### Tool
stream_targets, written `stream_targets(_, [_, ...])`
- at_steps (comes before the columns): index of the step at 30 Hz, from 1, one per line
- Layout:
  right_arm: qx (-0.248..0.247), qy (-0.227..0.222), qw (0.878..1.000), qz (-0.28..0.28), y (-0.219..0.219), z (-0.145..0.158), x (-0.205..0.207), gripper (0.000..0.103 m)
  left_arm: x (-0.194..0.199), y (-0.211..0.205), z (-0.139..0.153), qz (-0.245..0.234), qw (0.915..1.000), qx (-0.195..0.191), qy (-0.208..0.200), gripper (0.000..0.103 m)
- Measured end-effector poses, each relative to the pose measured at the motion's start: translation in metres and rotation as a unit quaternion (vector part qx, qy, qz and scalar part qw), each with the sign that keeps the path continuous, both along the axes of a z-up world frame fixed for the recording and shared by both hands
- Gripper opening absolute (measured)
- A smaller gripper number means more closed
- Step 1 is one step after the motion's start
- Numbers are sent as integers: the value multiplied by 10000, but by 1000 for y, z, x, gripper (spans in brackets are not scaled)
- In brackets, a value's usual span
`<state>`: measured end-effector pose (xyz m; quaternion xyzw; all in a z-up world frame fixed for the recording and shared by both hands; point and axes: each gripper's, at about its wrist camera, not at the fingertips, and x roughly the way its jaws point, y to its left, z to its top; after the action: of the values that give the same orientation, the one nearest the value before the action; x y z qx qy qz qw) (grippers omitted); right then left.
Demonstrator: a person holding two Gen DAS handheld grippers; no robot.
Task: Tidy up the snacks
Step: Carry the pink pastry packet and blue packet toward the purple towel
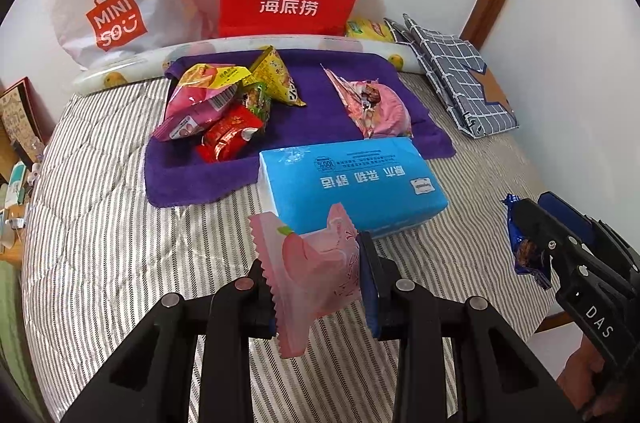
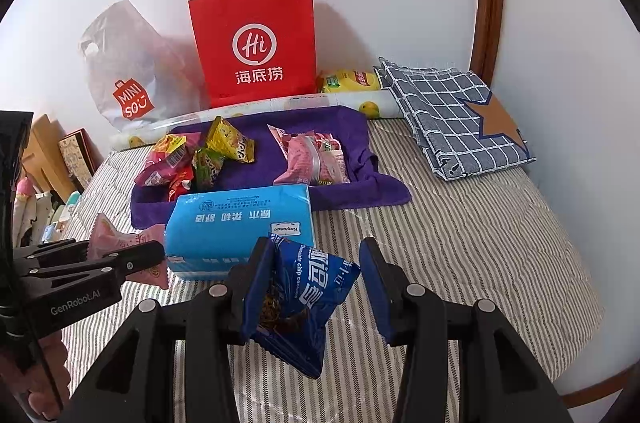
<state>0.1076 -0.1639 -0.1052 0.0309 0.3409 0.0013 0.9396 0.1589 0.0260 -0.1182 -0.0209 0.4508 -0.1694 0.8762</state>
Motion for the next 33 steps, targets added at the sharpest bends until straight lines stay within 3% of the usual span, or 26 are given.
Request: stream_targets(33, [-83,-214,9997,-28,-7,15,-8,43,-4,-1,22,65,9998,-117,-162,31])
